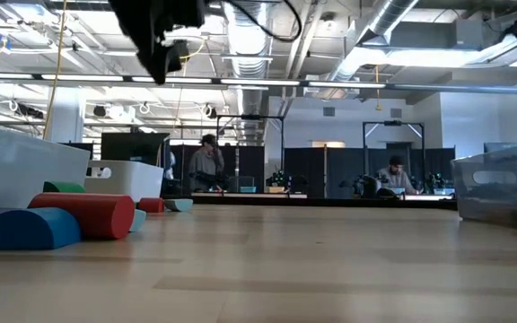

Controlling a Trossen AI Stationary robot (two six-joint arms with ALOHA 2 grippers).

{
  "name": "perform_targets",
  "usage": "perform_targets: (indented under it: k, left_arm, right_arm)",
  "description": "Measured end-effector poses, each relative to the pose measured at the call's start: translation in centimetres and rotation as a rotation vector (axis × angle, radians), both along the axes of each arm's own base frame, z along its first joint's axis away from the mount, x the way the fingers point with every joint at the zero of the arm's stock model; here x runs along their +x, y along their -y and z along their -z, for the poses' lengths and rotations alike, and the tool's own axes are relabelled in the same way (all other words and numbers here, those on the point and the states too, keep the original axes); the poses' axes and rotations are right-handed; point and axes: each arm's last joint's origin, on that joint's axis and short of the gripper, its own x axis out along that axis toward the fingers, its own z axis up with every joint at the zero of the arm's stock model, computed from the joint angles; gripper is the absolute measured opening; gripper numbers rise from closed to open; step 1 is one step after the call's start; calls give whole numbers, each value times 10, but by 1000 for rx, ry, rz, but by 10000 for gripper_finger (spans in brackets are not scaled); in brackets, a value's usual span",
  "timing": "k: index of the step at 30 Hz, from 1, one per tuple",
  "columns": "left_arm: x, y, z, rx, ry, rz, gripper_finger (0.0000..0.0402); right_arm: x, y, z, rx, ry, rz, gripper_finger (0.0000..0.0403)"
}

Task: Sort blocks by size
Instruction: Put the dark green rectangular block into the black bin, then put the blue rectangular block into the black bin

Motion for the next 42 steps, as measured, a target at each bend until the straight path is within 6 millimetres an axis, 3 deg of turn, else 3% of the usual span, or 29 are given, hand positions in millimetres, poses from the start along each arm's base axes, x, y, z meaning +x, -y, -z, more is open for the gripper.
perform_targets:
  k: [6, 10, 19, 24, 31, 42]
  left_arm:
    - [-4, 0, 32, 17, -73, -31, 220]
    - [-5, -5, 52, 112, -143, -167, 220]
    - [-1, -20, 72, 133, -196, -310, 220]
    - [11, -38, 87, 101, -199, -462, 220]
    - [16, -68, 124, 47, -365, -636, 220]
    - [17, -80, 129, 76, -336, -664, 219]
  right_arm:
    - [1, 3, 6, -11, -10, 20, 161]
    - [1, 3, 6, -9, -9, 19, 175]
    - [1, 3, 6, -10, -9, 20, 212]
    - [1, 3, 6, -9, -8, 20, 216]
    - [3, 2, 6, 8, 9, 19, 214]
    - [4, 2, 5, -17, 30, 8, 214]
